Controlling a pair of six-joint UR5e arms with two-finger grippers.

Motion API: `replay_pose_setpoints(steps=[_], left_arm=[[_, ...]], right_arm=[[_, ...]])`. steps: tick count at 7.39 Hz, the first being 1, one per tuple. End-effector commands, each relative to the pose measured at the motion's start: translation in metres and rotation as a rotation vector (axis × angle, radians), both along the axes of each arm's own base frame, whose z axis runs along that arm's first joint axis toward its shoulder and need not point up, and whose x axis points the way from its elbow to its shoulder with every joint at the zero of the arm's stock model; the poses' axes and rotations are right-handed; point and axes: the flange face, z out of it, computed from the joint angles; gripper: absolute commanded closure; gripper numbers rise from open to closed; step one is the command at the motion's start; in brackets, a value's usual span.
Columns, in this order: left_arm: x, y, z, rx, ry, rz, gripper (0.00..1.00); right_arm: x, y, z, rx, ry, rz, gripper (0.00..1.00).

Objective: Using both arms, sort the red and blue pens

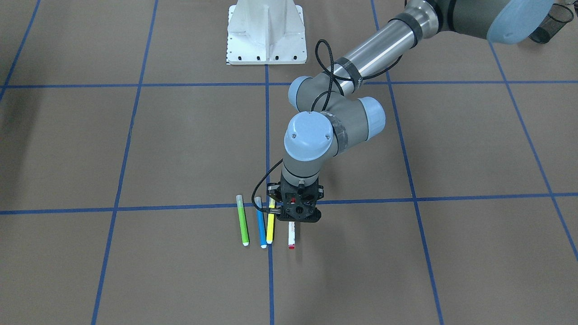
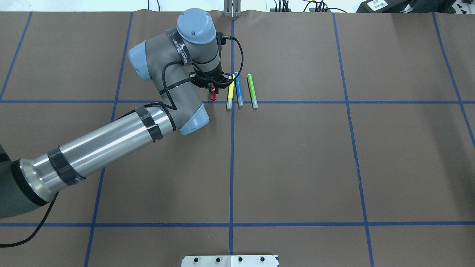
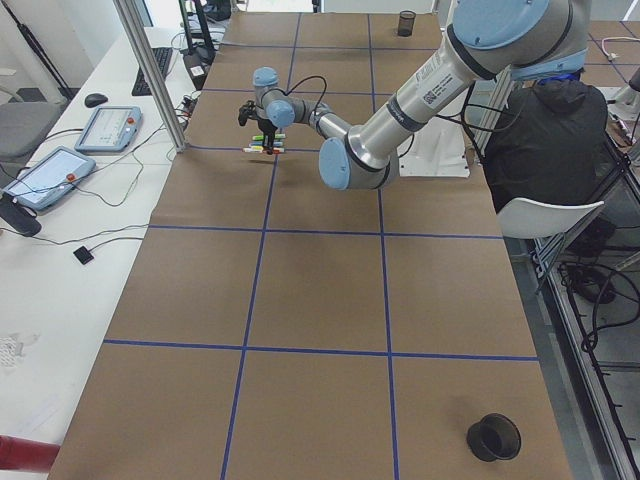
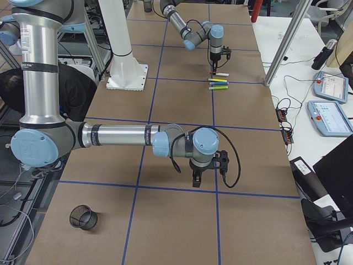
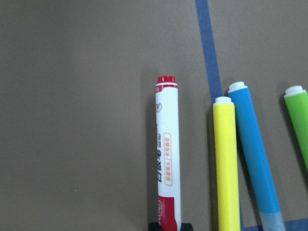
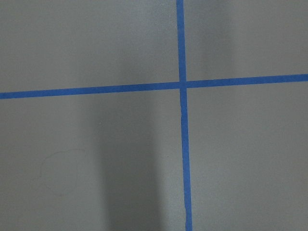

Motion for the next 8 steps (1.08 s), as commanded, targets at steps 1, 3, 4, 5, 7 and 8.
replay_pose_setpoints(steps=[1, 3, 4, 5, 7, 8], left_arm=[[-0.064, -0.001, -0.006, -0.067, 0.035, 0.000, 1.00], [-0.155, 0.015, 0.052, -0.109, 0.082, -0.012, 1.00], [-0.198, 0.021, 0.085, -0.137, 0.090, -0.036, 1.00], [-0.230, 0.025, 0.110, -0.160, 0.061, -0.061, 1.00], [-0.295, 0.022, 0.131, -0.144, -0.070, 0.028, 1.00], [-0.334, 0.036, 0.162, -0.129, -0.112, 0.076, 1.00]], right_arm=[[0.000, 0.000, -0.001, 0.000, -0.002, 0.000, 0.00], [0.000, 0.000, -0.001, -0.001, -0.002, 0.001, 0.00], [0.000, 0.000, -0.003, 0.002, -0.002, 0.001, 0.00], [0.000, -0.001, -0.005, 0.006, -0.002, 0.001, 0.00], [0.000, -0.002, -0.007, 0.008, -0.002, 0.001, 0.00], [-0.002, -0.008, -0.015, 0.026, -0.004, -0.002, 0.00]])
